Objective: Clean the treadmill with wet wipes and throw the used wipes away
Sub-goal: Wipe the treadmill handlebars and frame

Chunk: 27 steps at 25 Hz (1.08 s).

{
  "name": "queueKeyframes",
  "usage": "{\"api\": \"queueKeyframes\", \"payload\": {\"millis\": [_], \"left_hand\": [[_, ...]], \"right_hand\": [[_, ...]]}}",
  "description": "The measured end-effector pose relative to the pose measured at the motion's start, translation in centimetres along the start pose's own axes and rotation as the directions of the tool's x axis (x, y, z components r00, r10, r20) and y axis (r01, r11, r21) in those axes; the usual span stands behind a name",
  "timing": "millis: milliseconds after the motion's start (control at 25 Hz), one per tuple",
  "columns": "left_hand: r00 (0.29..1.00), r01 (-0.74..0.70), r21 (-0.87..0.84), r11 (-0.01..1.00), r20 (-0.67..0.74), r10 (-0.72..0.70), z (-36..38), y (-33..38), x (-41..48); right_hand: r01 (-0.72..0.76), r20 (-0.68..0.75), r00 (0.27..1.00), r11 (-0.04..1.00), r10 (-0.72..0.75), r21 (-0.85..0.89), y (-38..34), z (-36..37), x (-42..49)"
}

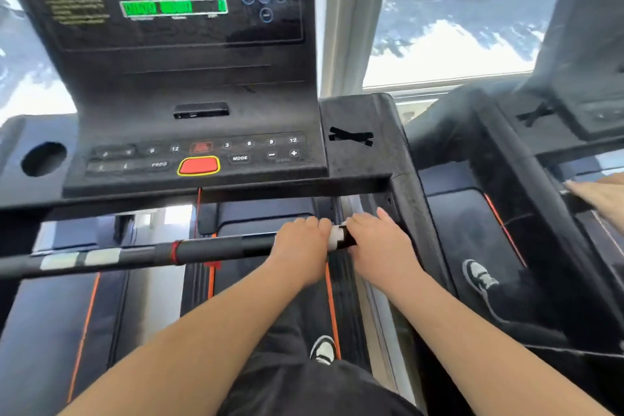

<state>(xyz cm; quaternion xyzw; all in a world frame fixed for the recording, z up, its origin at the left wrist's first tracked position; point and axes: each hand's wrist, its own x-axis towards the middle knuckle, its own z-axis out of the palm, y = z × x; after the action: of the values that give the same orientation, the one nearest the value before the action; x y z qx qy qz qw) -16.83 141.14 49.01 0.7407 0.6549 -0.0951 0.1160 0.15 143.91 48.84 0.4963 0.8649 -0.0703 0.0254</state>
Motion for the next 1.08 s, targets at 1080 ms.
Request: {"api": "queueKeyframes", "payload": {"millis": [1080], "left_hand": [[0.988, 0.153, 0.066, 0.986, -0.036, -0.151, 1.2, -2.3, -1.9]], "right_hand": [[0.162, -0.107, 0.978, 0.977, -0.178, -0.138, -1.0, 3.0, -0.9]]}}
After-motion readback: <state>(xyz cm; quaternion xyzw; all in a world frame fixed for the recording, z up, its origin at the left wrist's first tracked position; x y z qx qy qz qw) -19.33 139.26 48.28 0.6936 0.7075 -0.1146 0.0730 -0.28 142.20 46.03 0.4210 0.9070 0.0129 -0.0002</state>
